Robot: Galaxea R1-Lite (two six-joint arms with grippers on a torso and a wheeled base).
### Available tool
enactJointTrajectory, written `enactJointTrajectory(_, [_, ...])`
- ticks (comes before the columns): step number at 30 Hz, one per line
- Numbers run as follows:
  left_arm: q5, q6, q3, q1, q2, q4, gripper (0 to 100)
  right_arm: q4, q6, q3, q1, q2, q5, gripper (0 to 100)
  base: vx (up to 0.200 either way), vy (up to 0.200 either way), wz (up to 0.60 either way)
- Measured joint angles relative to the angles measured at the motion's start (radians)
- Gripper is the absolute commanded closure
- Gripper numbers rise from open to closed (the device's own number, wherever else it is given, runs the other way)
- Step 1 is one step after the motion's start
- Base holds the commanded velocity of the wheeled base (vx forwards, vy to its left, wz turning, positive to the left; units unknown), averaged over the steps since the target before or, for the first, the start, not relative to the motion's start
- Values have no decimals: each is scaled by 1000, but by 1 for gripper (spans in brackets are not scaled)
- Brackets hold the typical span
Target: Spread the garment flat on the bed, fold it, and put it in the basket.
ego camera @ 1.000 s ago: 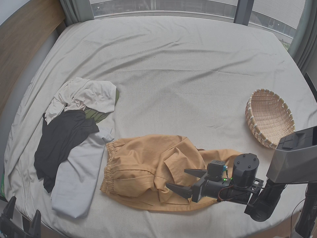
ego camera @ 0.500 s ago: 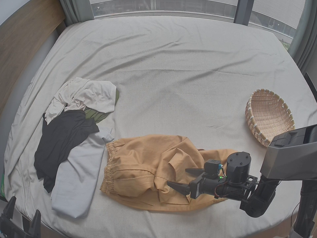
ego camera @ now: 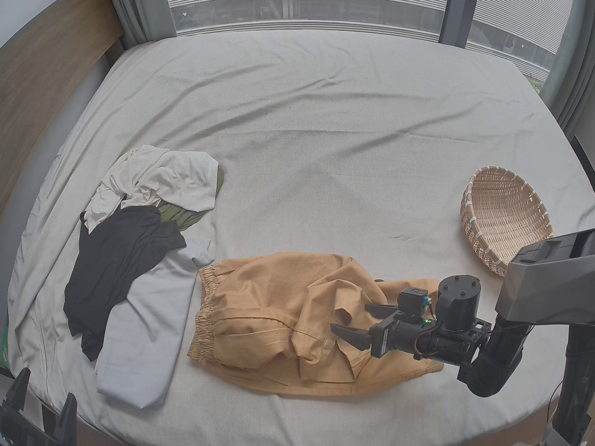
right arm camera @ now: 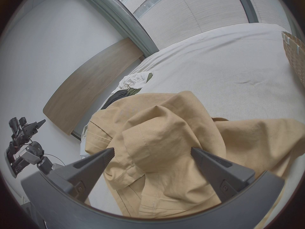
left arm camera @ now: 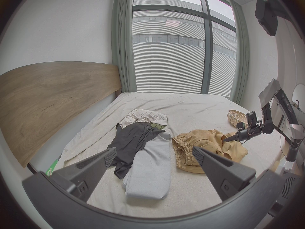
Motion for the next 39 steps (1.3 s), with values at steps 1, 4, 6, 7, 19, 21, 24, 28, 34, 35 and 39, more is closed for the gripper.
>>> enactJointTrajectory(1, [0, 0, 0, 0, 0, 0, 0, 0, 0, -1, -2, 0, 0, 0, 0, 0, 0])
enactJointTrajectory(4, [0, 0, 0, 0, 0, 0, 0, 0, 0, -3, -8, 0, -2, 0, 0, 0, 0])
enactJointTrajectory(6, [0, 0, 0, 0, 0, 0, 0, 0, 0, -4, -15, 0, -4, 100, 0, 0, 0])
enactJointTrajectory(7, [0, 0, 0, 0, 0, 0, 0, 0, 0, -4, -19, 0, -5, 100, 0, 0, 0])
enactJointTrajectory(19, [0, 1, 0, 0, 0, 0, 0, -1, -11, 41, -76, -41, -30, 100, 0, 0, 0])
enactJointTrajectory(21, [0, 1, 0, 0, 0, 0, 0, -1, -14, 60, -94, -59, -30, 100, 0, 0, 0])
enactJointTrajectory(24, [0, 1, 0, 0, 0, 0, 0, -1, -17, 84, -123, -84, -31, 100, 0, 0, 0])
enactJointTrajectory(28, [0, 1, 0, 0, 0, 0, 0, -2, -31, 110, -170, -112, -31, 100, 0, 0, 0])
enactJointTrajectory(34, [0, 1, 0, 0, 0, 0, 0, -12, -37, 132, -219, -129, -31, 100, 0, 0, 0])
enactJointTrajectory(35, [0, 1, 0, 0, 0, 0, 0, -14, -37, 133, -225, -129, -30, 100, 0, 0, 0])
enactJointTrajectory(39, [0, 1, 0, 0, 0, 0, 0, -23, -36, 135, -232, -125, -30, 100, 0, 0, 0])
